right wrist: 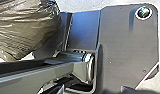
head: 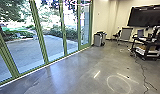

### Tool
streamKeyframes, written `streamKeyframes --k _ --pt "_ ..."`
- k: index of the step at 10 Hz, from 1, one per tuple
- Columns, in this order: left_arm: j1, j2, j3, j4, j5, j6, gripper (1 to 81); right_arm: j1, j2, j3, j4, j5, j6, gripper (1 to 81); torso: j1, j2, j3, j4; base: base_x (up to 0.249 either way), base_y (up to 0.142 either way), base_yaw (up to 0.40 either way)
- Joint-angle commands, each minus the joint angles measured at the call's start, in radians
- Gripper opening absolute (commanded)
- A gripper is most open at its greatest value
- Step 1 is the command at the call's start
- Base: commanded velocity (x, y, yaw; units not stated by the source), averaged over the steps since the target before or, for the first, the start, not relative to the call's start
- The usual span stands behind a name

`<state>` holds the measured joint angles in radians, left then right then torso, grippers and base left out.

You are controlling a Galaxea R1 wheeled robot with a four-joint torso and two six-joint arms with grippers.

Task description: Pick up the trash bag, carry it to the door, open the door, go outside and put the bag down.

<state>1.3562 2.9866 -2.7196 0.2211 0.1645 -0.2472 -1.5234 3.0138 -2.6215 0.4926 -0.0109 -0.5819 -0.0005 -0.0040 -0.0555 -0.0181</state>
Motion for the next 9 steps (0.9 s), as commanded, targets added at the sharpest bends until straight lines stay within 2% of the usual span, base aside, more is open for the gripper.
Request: streamKeyframes --k 1,6,9 --pt "-0.064 -0.004 -0.002 0.001 0.056 0.002 1.0 0.047 0.004 0.006 -0.006 -0.072 -0.003 81.1 0.001 0.0 0.0 0.0 0.0 0.0 0.0" --pt "-0.064 -0.001 -0.002 0.003 0.056 0.003 1.0 0.045 0.004 0.006 -0.006 -0.072 -0.003 81.1 0.001 0.0 0.0 0.0 0.0 0.0 0.0" --pt "-0.064 -0.001 -0.002 0.004 0.056 0.003 1.0 0.045 0.006 0.006 -0.005 -0.072 -0.003 81.1 0.001 -0.001 0.0 0.0 0.094 0.0 0.0"
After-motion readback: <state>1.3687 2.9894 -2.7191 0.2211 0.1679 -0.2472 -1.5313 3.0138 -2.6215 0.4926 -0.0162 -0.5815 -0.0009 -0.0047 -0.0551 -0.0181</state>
